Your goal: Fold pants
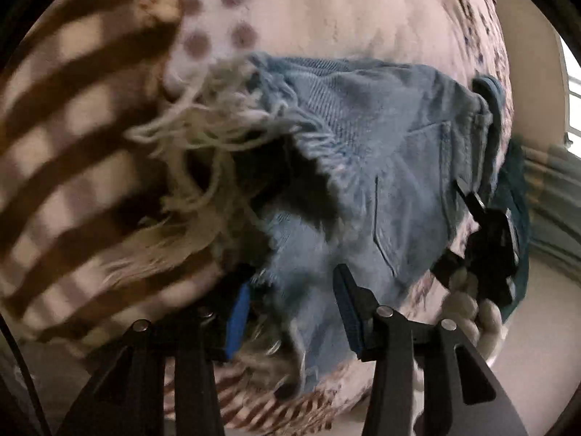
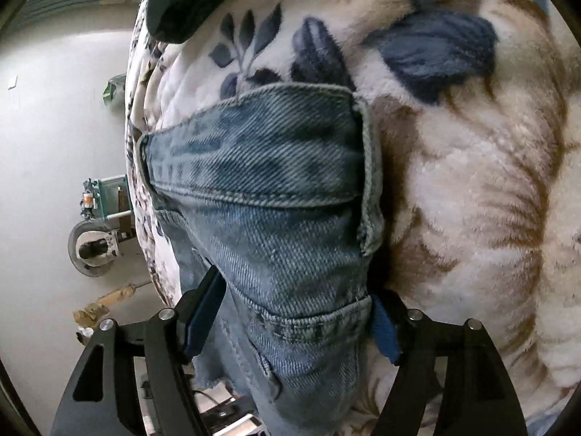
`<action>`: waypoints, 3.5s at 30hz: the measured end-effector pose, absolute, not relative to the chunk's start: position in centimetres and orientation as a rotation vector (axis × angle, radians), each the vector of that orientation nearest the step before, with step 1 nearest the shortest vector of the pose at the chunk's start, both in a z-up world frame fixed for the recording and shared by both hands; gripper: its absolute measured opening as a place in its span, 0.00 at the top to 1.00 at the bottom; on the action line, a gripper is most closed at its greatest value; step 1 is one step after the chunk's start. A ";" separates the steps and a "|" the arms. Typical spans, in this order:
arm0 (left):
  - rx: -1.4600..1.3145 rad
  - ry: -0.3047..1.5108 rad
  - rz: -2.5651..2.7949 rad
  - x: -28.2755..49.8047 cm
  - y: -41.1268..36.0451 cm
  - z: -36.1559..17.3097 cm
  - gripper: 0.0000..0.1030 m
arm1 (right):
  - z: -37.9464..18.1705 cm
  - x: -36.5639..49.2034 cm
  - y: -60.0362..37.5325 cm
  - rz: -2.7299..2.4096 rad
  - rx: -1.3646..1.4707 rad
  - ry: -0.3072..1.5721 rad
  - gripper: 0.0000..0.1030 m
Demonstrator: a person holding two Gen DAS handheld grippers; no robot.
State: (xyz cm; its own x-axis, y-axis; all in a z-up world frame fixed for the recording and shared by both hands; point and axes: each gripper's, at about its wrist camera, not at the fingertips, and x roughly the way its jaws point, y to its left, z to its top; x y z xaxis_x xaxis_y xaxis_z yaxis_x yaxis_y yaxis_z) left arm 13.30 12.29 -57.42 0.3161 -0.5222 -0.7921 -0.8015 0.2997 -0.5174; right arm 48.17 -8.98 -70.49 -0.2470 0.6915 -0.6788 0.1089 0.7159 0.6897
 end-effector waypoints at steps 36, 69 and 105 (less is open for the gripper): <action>-0.825 1.259 0.356 17.3 15.9 -46.4 0.10 | -57.7 43.7 -23.4 0.432 0.367 1.516 0.21; -0.984 1.117 0.354 15.3 15.2 -46.3 0.00 | -56.7 46.8 -18.3 0.542 0.179 1.521 0.20; -1.692 0.725 0.535 12.9 8.7 -58.9 0.04 | -70.8 37.5 -20.4 0.641 1.031 1.617 0.14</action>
State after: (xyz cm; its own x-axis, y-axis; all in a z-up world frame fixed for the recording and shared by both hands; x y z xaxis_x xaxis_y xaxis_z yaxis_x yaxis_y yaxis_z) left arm 12.90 8.68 -58.88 0.7045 -0.1846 -0.6853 -0.7092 -0.1480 -0.6892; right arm 37.53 -20.38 -70.82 -0.0624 0.8707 -0.4878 0.3004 0.4824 0.8228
